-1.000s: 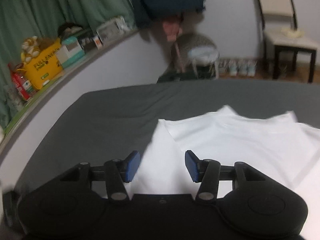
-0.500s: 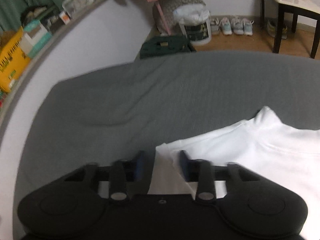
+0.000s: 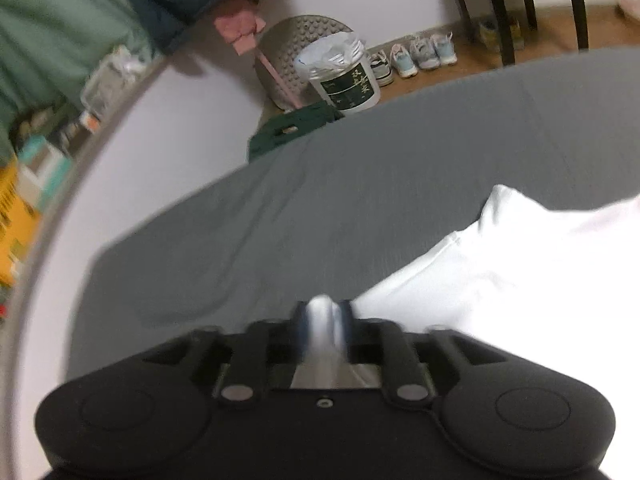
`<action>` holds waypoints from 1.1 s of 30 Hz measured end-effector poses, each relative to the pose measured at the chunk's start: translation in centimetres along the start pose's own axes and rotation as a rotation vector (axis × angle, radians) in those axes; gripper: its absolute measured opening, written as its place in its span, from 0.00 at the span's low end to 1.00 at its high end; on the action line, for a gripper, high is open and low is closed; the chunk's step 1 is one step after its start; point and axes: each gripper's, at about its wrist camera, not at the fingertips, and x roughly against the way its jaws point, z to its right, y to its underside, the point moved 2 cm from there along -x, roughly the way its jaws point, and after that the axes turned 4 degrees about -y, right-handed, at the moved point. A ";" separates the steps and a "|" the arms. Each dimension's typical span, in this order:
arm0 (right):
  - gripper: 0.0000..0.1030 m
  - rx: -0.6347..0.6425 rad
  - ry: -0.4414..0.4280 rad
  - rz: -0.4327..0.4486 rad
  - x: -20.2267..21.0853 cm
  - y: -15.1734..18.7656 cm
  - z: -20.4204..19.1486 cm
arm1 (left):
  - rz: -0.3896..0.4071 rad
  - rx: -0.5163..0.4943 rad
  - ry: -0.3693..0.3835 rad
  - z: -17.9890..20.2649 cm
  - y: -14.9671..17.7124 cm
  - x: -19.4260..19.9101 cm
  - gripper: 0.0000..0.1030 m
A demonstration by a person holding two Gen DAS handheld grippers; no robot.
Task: Fold clothes
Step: 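Fold the shirt side over the body with the right gripper and release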
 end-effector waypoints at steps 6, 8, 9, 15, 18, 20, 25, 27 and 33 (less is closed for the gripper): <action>0.50 0.127 0.020 0.036 5.6 -0.5 1.2 | -0.011 0.005 -0.040 0.7 -0.8 0.9 0.06; 0.50 0.190 0.038 0.034 8.8 0.5 2.6 | 0.012 -0.002 -0.058 1.2 -1.1 1.4 0.06; 0.50 0.214 0.043 0.035 10.7 1.3 3.5 | 0.039 -0.015 -0.071 1.5 -1.2 1.9 0.06; 0.50 0.197 0.161 0.114 25.2 9.4 9.6 | 0.068 -0.126 0.023 4.3 -1.5 3.2 0.10; 0.50 0.174 0.290 0.118 30.3 14.2 12.1 | 0.010 -0.205 0.061 6.6 -0.7 2.2 0.11; 0.50 0.165 0.377 0.099 32.1 16.8 13.8 | -0.032 -0.268 0.057 8.4 0.2 1.2 0.11; 0.49 0.032 0.390 0.063 34.0 20.7 18.3 | -0.082 -0.473 0.015 11.0 2.8 1.1 0.11; 0.48 -0.053 0.333 0.095 34.8 21.7 19.0 | -0.081 -0.552 -0.021 11.7 3.4 1.3 0.11; 0.44 -0.250 0.128 0.173 36.4 23.9 18.7 | -0.135 -0.601 -0.027 10.3 5.4 3.9 0.11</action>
